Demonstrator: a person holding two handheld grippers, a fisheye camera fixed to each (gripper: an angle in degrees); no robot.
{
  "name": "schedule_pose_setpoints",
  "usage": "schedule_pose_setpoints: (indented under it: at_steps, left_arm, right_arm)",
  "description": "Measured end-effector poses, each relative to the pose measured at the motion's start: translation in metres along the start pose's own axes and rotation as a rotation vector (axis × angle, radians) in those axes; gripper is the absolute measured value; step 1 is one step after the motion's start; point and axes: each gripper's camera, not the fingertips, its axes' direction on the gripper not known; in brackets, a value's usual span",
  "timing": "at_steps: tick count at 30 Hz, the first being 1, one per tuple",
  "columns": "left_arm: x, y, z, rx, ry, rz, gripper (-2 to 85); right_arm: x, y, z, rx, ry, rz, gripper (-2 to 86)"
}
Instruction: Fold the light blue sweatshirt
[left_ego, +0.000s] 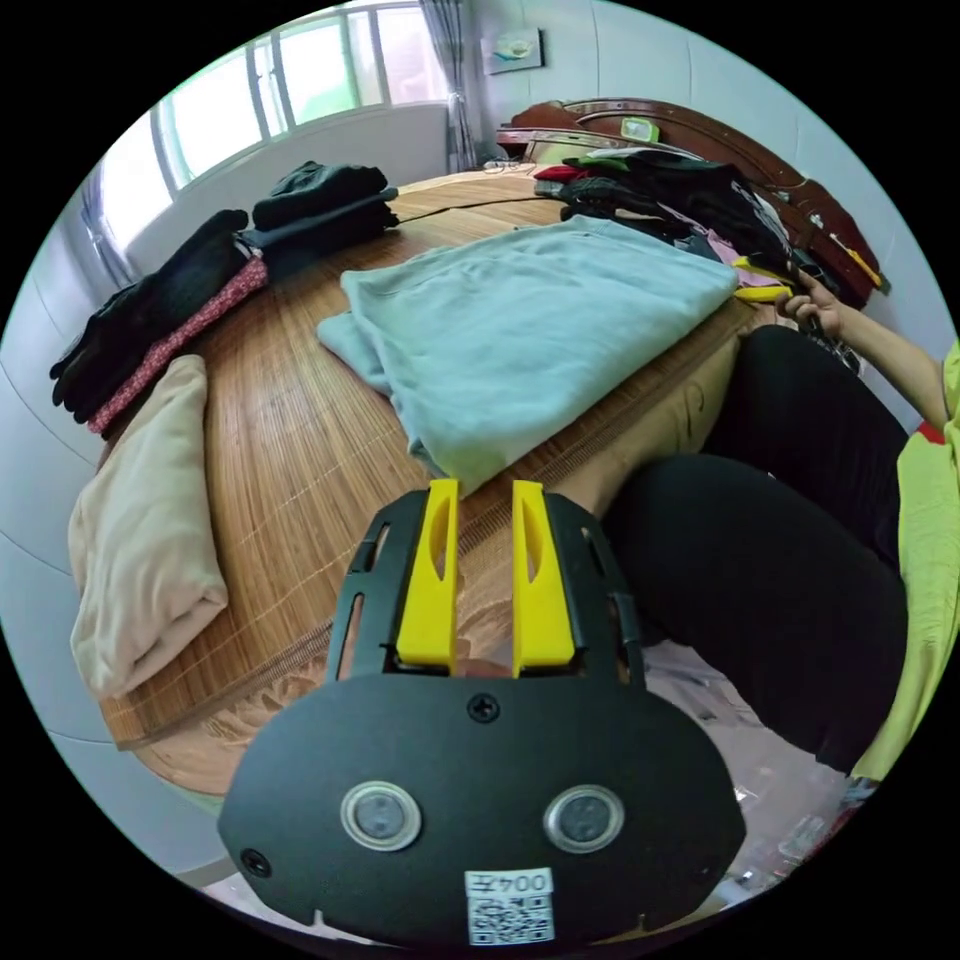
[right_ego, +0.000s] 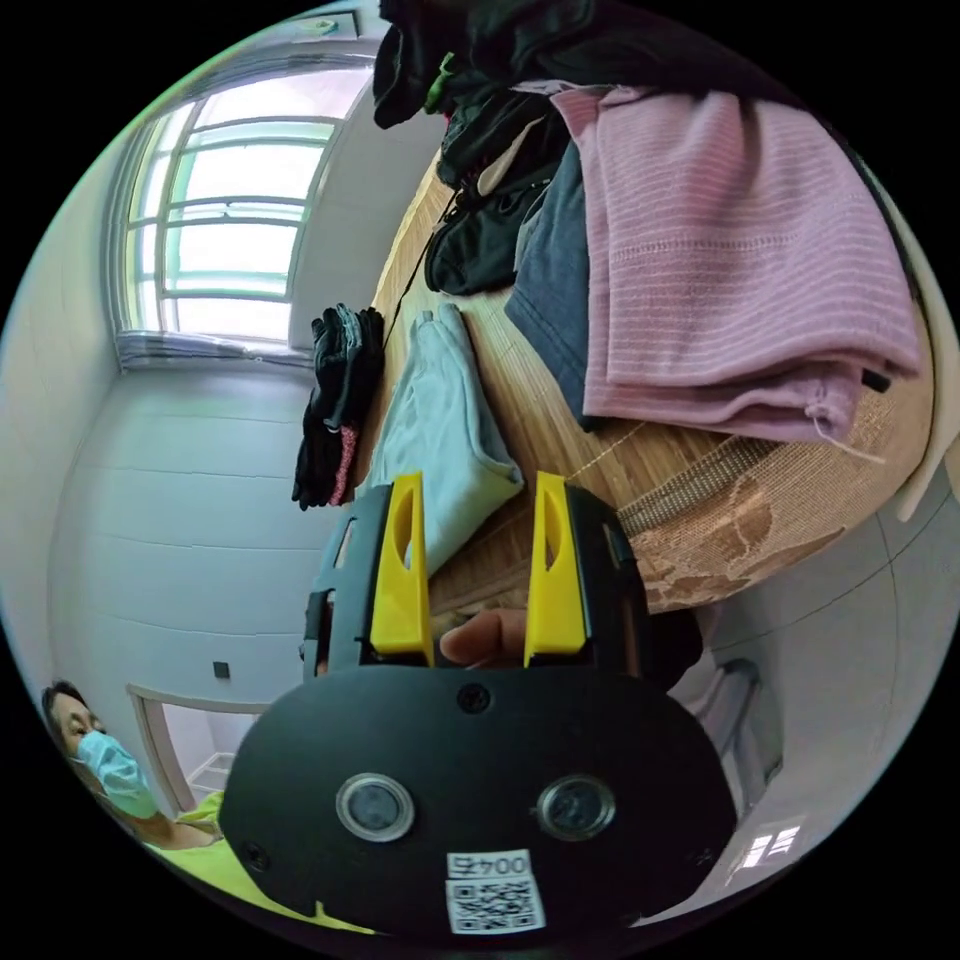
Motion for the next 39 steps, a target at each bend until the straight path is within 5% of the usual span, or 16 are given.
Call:
schedule_pose_setpoints:
  at_steps: [9,14,22,26,29,32,35,39]
  left_arm:
    - [-0.047,0.013,0.01,0.075,0.099,-0.212,1.8]
    - [-0.051,0.056,-0.042,0.188,0.174,-0.277,1.2]
    - [-0.039,0.11,-0.02,0.076,0.192,-0.422,1.1]
    - [-0.042,0.116,-0.097,0.248,0.072,-0.539,0.5]
    - [0.013,0.038,-0.12,0.425,-0.018,-0.387,0.3]
    - [0.07,-0.06,-0.063,0.354,-0.094,-0.162,0.2]
    - [0.061,-0.1,0.028,0.133,-0.089,-0.19,0.2]
    - [0.009,-0.07,0.072,0.172,0.128,-0.424,0.2]
  right_arm:
    - [-0.001,-0.012,0.018,0.002,0.028,0.099,4.3]
    - [-0.013,0.01,-0.012,-0.012,-0.05,0.068,4.1]
    - [0.047,0.05,-0.017,-0.053,-0.183,0.251,5.8]
    - [-0.015,0.065,-0.055,0.11,0.139,-0.055,5.3]
    - [-0.091,0.081,-0.026,0.164,0.417,-0.446,5.8]
    - [-0.14,0.089,0.036,0.102,0.539,-0.698,6.3]
    - [-0.132,0.079,0.09,0.043,0.787,-0.747,6.2]
    - [-0.088,0.06,0.078,0.021,0.533,-0.631,5.7]
